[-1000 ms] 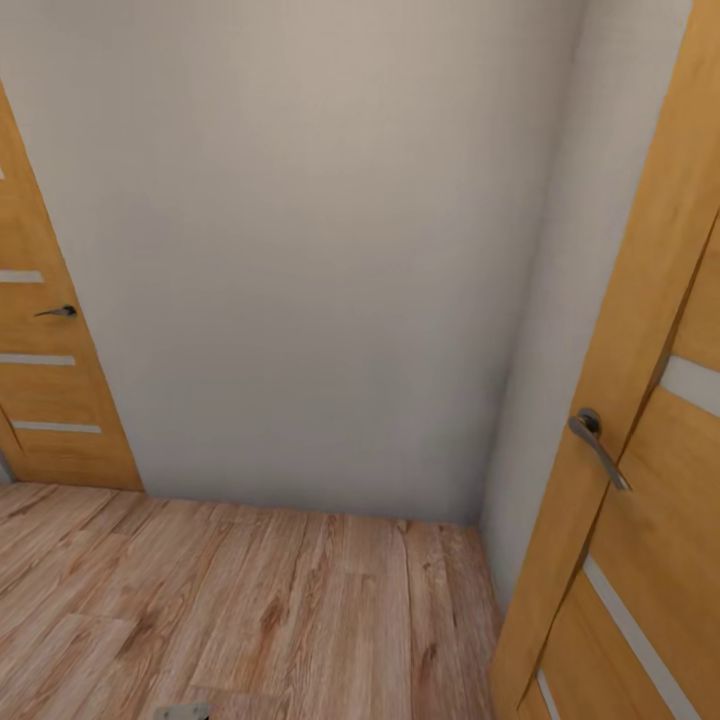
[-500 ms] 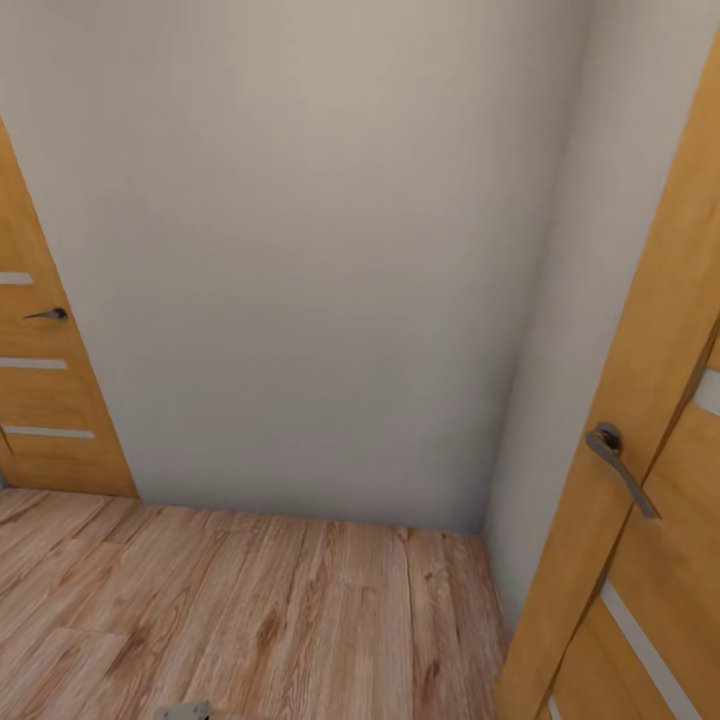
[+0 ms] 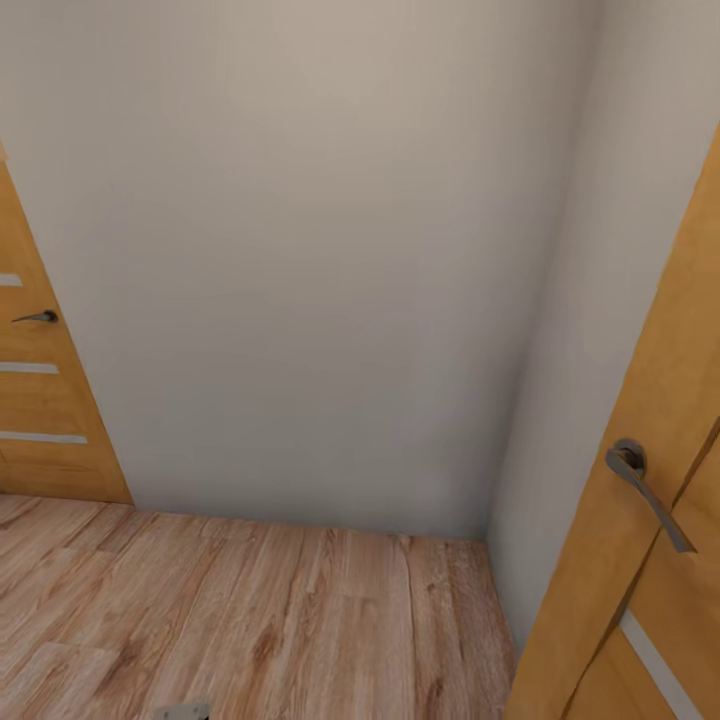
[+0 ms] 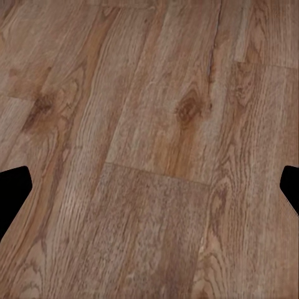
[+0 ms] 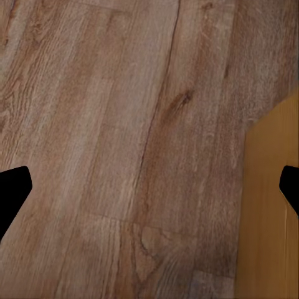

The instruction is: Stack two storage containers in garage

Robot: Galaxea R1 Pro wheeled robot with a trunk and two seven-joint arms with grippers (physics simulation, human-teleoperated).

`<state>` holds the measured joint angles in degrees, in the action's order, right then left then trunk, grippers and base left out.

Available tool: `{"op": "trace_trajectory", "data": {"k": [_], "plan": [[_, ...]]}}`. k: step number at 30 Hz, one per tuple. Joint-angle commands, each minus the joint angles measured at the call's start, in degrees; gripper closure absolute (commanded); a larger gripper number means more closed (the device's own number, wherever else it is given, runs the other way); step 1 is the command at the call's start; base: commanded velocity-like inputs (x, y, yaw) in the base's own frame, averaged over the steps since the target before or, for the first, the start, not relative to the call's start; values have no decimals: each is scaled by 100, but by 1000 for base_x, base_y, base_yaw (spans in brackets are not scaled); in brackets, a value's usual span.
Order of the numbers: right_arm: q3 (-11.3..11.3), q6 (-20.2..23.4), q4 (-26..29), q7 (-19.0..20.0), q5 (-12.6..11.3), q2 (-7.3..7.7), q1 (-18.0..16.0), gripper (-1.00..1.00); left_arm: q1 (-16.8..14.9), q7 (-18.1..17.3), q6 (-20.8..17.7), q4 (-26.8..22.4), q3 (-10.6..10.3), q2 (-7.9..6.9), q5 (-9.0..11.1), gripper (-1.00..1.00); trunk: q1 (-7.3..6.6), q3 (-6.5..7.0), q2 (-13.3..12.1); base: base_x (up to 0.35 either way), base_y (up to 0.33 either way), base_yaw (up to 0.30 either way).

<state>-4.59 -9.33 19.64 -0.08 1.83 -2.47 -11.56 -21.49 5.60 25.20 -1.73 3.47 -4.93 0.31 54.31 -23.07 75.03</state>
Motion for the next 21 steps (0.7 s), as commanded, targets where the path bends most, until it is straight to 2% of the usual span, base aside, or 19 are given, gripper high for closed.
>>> {"op": "trace_trajectory", "data": {"k": [1, 11, 21], "plan": [[-7, -17, -4, -1, 19, 1, -4, -100, -4, -7, 20, 6, 30, 1, 2, -100, 3, -6, 3, 296, 0, 0], [-7, -17, -4, -1, 19, 1, -4, -100, -4, -7, 23, 6, 27, 1, 3, -100, 3, -6, 3, 119, 0, 0], [-7, -17, -4, -1, 19, 1, -4, -100, -4, -7, 24, 6, 30, 1, 4, -100, 3, -6, 3, 294, 0, 0]]}}
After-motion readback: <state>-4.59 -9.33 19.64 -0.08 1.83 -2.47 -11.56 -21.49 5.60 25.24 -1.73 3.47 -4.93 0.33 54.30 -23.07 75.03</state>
